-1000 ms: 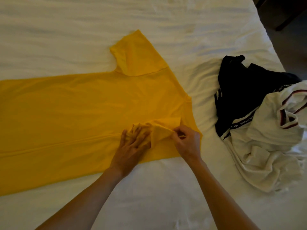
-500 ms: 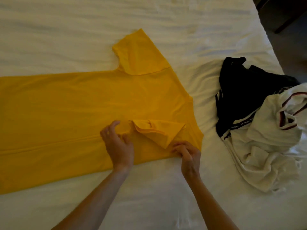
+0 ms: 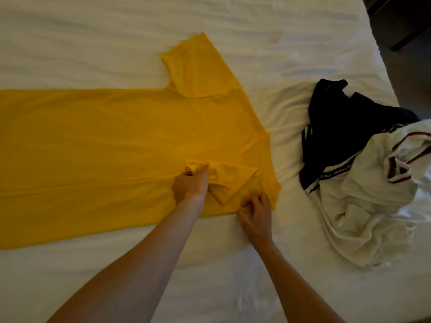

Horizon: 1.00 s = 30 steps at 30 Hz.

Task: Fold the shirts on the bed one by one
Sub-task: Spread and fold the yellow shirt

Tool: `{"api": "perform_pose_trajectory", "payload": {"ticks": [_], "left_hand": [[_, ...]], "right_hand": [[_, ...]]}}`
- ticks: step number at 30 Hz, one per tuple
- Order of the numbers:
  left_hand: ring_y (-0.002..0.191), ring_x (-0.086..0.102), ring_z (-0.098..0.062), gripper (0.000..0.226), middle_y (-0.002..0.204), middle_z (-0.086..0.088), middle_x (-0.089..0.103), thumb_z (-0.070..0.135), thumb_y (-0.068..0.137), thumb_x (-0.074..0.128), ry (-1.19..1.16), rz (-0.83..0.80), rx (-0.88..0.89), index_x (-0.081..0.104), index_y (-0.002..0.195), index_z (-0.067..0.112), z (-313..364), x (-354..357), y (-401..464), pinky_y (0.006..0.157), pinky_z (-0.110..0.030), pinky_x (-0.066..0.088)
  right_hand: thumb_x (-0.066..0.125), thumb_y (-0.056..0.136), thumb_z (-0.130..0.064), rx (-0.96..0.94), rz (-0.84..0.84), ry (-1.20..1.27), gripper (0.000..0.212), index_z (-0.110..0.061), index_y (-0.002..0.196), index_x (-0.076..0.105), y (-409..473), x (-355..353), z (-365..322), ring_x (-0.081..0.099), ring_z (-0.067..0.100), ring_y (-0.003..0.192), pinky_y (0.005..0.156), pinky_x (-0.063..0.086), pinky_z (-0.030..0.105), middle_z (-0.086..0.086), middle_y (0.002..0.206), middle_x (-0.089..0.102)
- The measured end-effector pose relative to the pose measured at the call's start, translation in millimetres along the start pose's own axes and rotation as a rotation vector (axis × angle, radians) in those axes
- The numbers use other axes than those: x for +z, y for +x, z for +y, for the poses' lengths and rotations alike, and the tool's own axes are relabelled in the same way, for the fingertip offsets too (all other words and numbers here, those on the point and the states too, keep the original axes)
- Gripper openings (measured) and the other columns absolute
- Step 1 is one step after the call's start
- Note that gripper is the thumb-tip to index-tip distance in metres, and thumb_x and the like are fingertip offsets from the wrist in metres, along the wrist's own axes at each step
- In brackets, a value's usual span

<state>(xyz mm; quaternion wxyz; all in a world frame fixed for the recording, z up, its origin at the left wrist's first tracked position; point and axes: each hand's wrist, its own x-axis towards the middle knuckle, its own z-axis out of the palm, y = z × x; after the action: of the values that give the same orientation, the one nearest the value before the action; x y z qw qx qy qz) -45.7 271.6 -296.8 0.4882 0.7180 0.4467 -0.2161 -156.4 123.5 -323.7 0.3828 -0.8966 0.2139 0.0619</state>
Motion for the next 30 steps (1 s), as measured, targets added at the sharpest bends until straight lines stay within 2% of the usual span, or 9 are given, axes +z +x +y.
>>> {"api": "perform_pose_trajectory", "payload": {"ticks": [6,7,10,14,18,21,23,25,30], "left_hand": [[0.066,0.056,-0.019,0.010,0.073,-0.002,0.064,0.019,0.081,0.066,-0.250,-0.006,0.207,0.064,0.075,0.012,-8.3,-24.2,1.0,0.065,-0.037,0.041],[0.072,0.058,-0.021,0.005,0.083,-0.005,0.067,0.013,0.086,0.063,-0.308,0.020,0.181,0.067,0.084,0.010,-12.9,-28.9,4.3,0.070,-0.040,0.044],[0.112,0.060,-0.030,0.032,0.124,-0.015,0.065,0.014,0.093,0.063,-0.330,0.076,0.101,0.065,0.123,0.004,-23.2,-36.3,15.0,0.098,-0.048,0.047],[0.115,0.060,-0.026,0.029,0.124,-0.012,0.066,0.018,0.097,0.062,-0.236,0.030,0.280,0.065,0.124,0.007,-29.4,-35.4,19.9,0.097,-0.041,0.048],[0.101,0.060,-0.003,0.022,0.109,0.015,0.065,0.017,0.101,0.055,-0.190,-0.098,0.534,0.065,0.121,0.019,-11.9,-45.4,31.7,0.084,-0.016,0.043],[0.102,0.058,-0.008,0.034,0.114,0.003,0.064,0.023,0.098,0.061,-0.191,-0.064,0.450,0.063,0.130,0.011,-6.4,-58.7,53.8,0.084,-0.022,0.044],[0.078,0.055,-0.016,0.033,0.089,-0.007,0.064,0.034,0.092,0.070,-0.144,0.020,0.369,0.067,0.117,0.013,-13.5,-66.2,62.2,0.068,-0.030,0.043],[0.060,0.050,-0.014,0.034,0.070,-0.001,0.059,0.043,0.085,0.075,-0.061,0.080,0.386,0.066,0.102,0.015,-24.3,-70.7,57.4,0.059,-0.031,0.038],[0.066,0.060,-0.011,0.033,0.069,0.005,0.064,0.048,0.082,0.076,-0.014,0.197,0.419,0.066,0.086,0.017,-52.7,-75.6,31.0,0.065,-0.032,0.042]], "right_hand": [[0.054,0.067,-0.035,0.001,-0.037,0.001,0.038,-0.006,0.090,0.062,-1.5,-1.8,-0.1,0.054,0.032,0.097,0.084,0.047,0.041,0.009,0.104,0.048],[0.056,0.068,-0.033,-0.010,-0.038,-0.002,0.043,-0.002,0.098,0.063,-2.1,-0.7,0.4,0.054,0.033,0.102,0.087,0.048,0.042,0.013,0.110,0.049],[0.062,0.070,-0.024,-0.014,-0.020,-0.024,0.059,0.005,0.121,0.059,-2.8,2.0,1.5,0.050,0.038,0.114,0.097,0.044,0.043,0.021,0.121,0.050],[0.062,0.071,-0.027,-0.034,-0.014,-0.002,0.061,0.003,0.123,0.057,-4.2,1.9,2.6,0.049,0.037,0.115,0.096,0.045,0.045,0.020,0.121,0.049],[0.055,0.067,-0.038,-0.054,-0.018,0.041,0.070,-0.001,0.126,0.057,-7.8,-2.0,3.6,0.048,0.030,0.114,0.094,0.043,0.038,0.014,0.122,0.048],[0.053,0.062,-0.041,-0.073,-0.002,0.047,0.063,-0.001,0.110,0.062,-7.9,-3.2,5.5,0.051,0.030,0.098,0.080,0.041,0.035,0.009,0.108,0.048],[0.056,0.062,-0.037,-0.091,0.039,0.054,0.050,0.000,0.096,0.062,-9.4,-2.3,6.7,0.051,0.028,0.087,0.072,0.039,0.033,0.009,0.100,0.048],[0.061,0.063,-0.024,-0.090,0.113,0.076,0.033,-0.001,0.086,0.062,-12.6,0.7,6.5,0.051,0.025,0.078,0.065,0.041,0.032,0.008,0.095,0.051],[0.059,0.067,-0.013,-0.035,0.360,0.133,0.012,-0.004,0.074,0.061,-29.2,9.9,-0.6,0.052,0.024,0.073,0.063,0.045,0.036,0.009,0.087,0.054]]}}
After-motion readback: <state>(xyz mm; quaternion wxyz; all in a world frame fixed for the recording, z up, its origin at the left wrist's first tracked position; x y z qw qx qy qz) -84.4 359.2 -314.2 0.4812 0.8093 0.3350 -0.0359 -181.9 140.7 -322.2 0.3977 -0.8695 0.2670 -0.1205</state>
